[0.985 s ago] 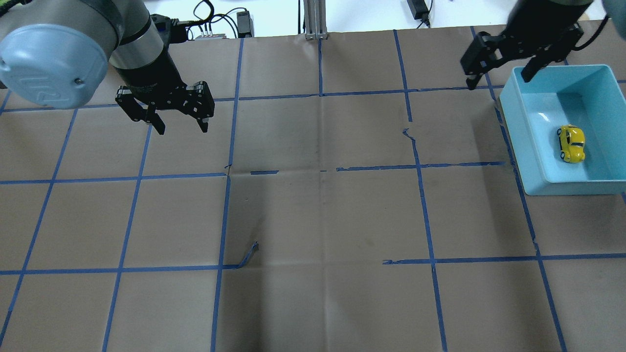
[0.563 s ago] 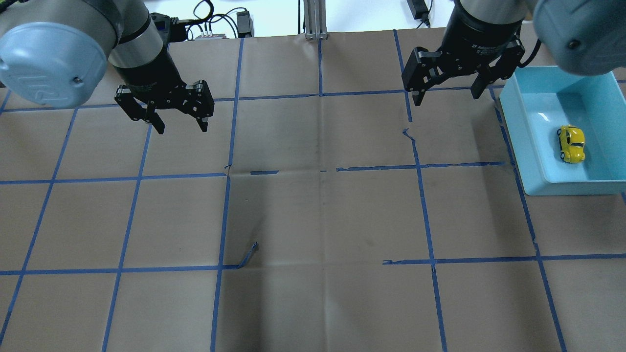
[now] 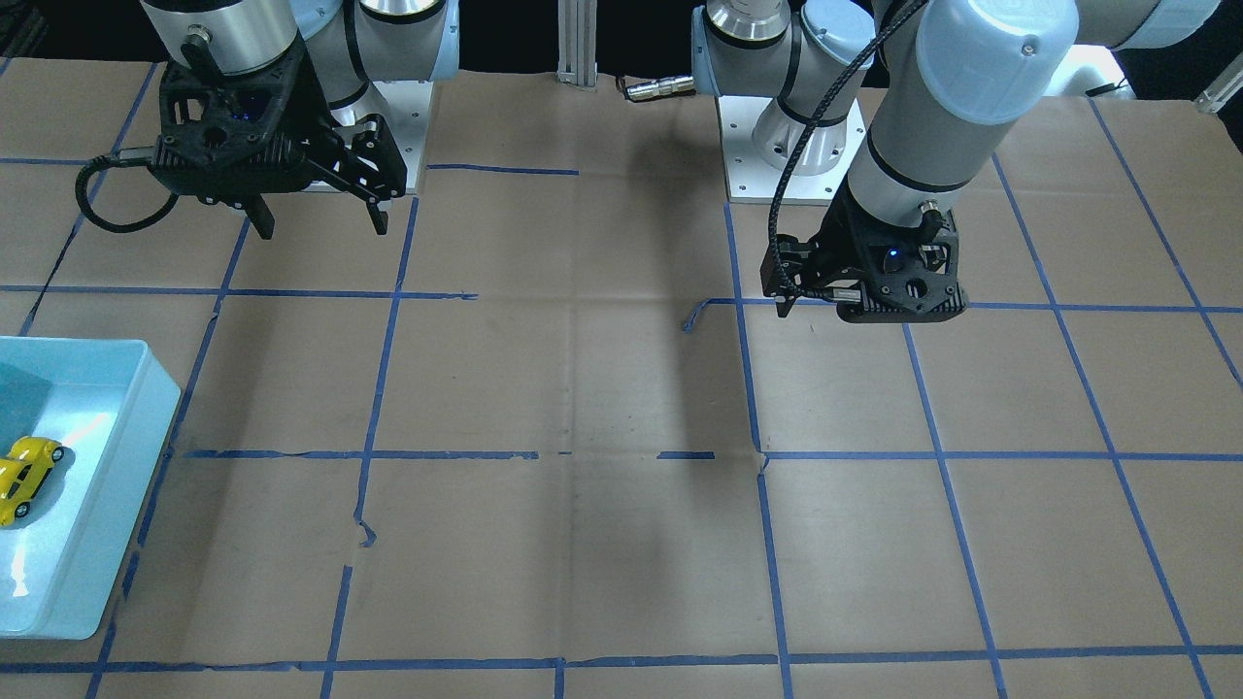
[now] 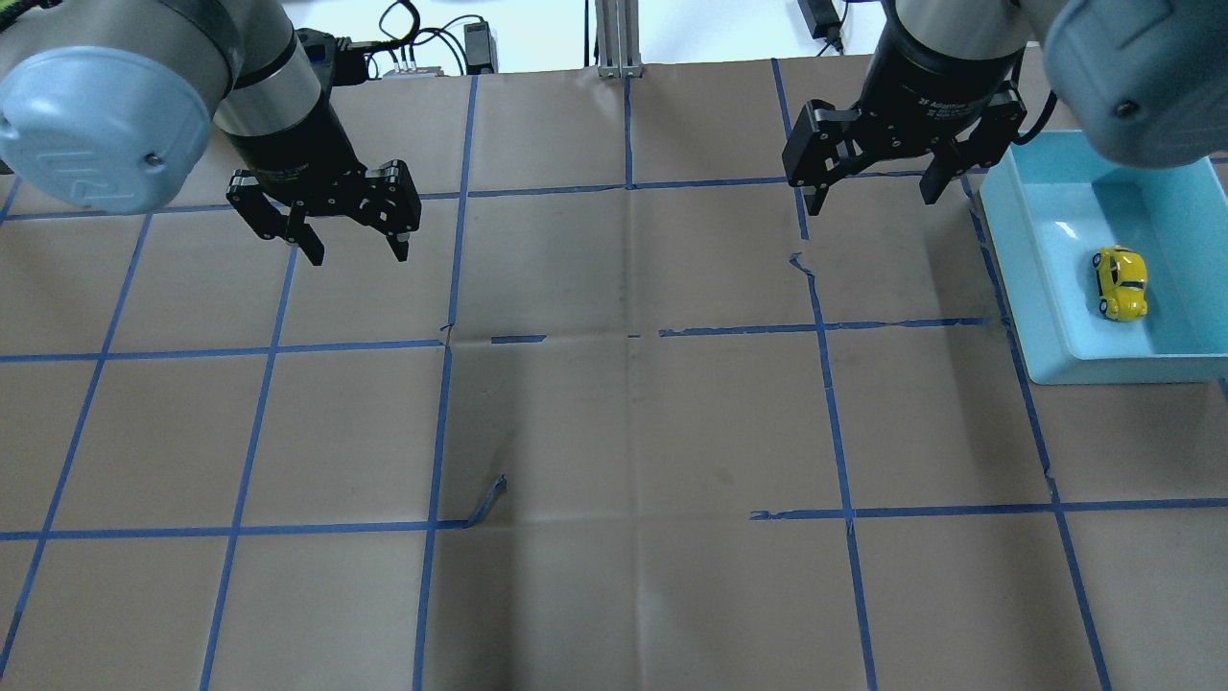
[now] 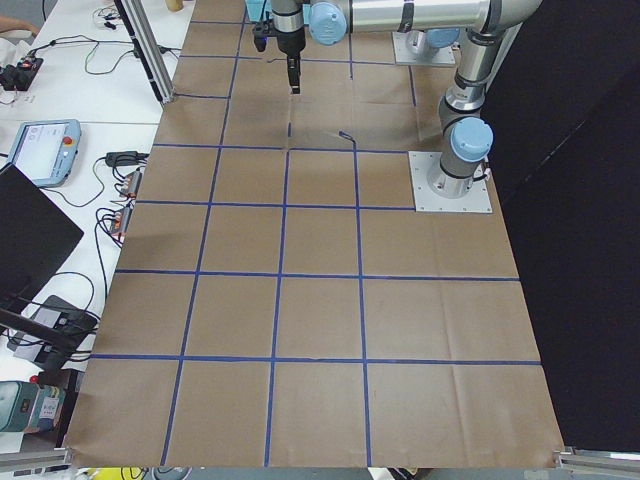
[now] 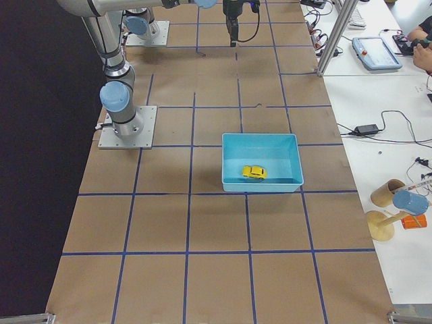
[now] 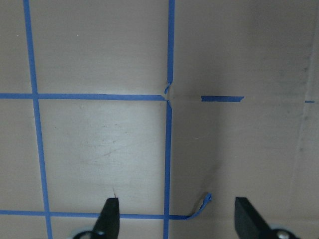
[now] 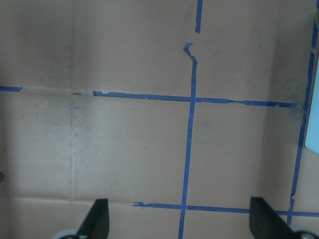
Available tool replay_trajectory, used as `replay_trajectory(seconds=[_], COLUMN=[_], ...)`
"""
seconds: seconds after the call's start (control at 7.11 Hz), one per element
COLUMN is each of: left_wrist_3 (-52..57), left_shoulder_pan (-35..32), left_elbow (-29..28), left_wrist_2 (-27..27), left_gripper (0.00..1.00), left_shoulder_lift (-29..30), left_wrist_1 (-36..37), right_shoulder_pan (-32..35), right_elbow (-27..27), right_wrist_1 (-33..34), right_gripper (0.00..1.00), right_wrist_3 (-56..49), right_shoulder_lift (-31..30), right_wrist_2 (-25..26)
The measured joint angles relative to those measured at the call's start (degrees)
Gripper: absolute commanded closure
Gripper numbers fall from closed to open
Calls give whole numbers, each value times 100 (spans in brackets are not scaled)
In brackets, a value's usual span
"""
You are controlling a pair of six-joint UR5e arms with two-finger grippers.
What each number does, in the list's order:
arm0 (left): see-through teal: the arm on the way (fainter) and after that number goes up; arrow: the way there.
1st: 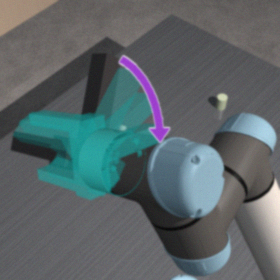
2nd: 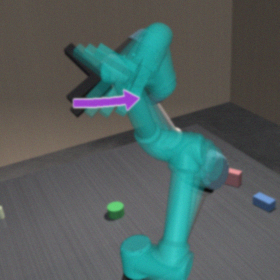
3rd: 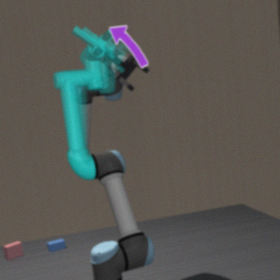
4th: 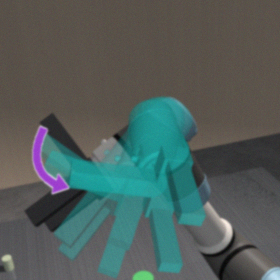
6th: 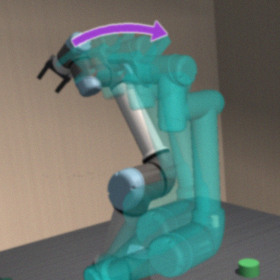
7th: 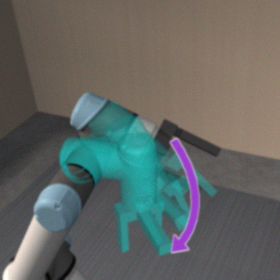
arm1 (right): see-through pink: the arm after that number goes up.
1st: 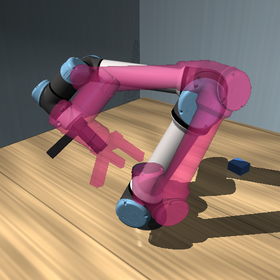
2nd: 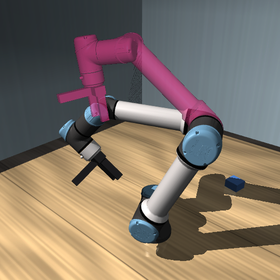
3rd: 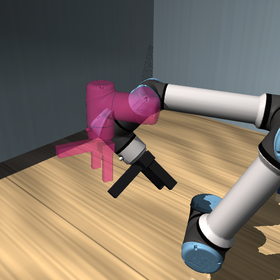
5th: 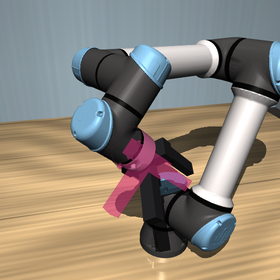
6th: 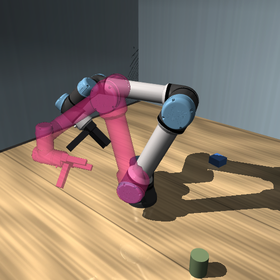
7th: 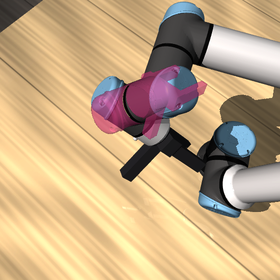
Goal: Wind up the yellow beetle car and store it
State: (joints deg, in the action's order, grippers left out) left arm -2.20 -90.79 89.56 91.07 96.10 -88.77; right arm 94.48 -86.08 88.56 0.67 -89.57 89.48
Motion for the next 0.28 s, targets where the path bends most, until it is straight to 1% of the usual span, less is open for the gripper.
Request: replay_trajectory(seconds=[0.28], left_wrist_3=[0], left_shoulder_pan=[0], left_elbow=[3], left_wrist_2=[4], left_gripper=[17], left_shoulder_lift=[-10], left_wrist_1=[0], right_shoulder_pan=[-20], right_elbow=[-5], right_wrist_1=[6], right_gripper=[0], right_wrist_3=[10], right_shoulder_lift=[-12], right_wrist_2=[-1])
